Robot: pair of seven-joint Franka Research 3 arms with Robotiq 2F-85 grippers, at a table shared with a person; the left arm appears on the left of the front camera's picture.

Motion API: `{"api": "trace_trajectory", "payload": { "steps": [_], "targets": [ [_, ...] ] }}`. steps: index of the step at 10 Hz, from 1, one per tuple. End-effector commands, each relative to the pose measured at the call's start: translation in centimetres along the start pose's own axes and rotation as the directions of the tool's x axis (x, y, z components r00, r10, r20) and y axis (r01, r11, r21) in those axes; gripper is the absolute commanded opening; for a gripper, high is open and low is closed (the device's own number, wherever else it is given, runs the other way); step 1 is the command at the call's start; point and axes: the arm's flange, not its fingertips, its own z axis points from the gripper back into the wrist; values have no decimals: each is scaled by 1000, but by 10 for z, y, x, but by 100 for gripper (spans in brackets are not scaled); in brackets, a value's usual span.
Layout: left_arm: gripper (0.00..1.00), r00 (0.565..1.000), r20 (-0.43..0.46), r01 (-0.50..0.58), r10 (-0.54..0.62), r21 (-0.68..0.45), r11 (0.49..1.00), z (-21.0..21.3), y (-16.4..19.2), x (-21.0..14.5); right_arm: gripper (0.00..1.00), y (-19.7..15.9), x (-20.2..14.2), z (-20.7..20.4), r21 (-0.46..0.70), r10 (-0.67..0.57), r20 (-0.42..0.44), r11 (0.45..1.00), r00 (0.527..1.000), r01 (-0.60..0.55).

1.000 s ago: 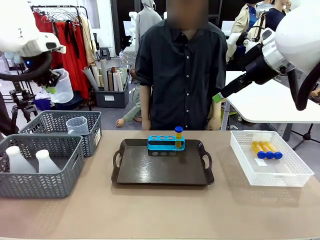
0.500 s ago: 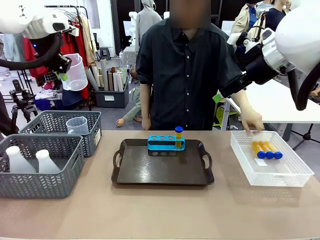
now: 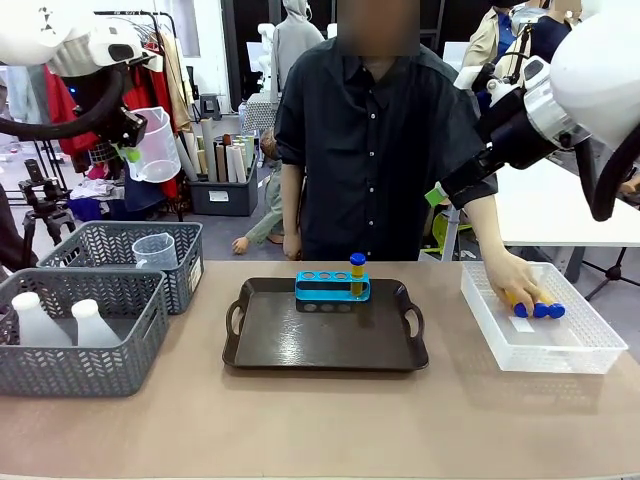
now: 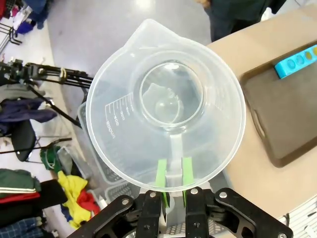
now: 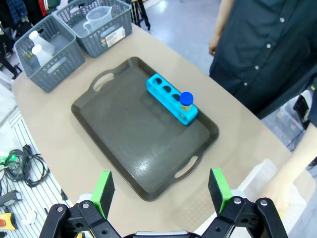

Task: Prepare the laboratory tools.
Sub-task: Pick up one Large Measuring Cup and place it on the Handle tray.

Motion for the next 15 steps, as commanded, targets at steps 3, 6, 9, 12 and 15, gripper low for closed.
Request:
{"api": "trace_trajectory", "payload": {
  "steps": [3,6,9,12,15],
  "targets": [
    [0,1000,9,-9,9,7,1000,2,2,2,100,0,1,0,10,-8,7,1000,1000,8],
    [0,988,36,152,-152,-11,988,33,-35,-3,100,0,1,0,10,-8,7,1000,1000,8],
    [0,934,102,346,-341,-35,938,63,-94,-3,100,0,1,0,10,-8,7,1000,1000,8],
    [0,854,152,508,-498,-29,861,78,-149,-2,100,0,1,0,10,-8,7,1000,1000,8],
    [0,762,166,640,-626,-44,767,77,-194,4,100,0,1,0,10,-8,7,1000,1000,8]
  ]
}}
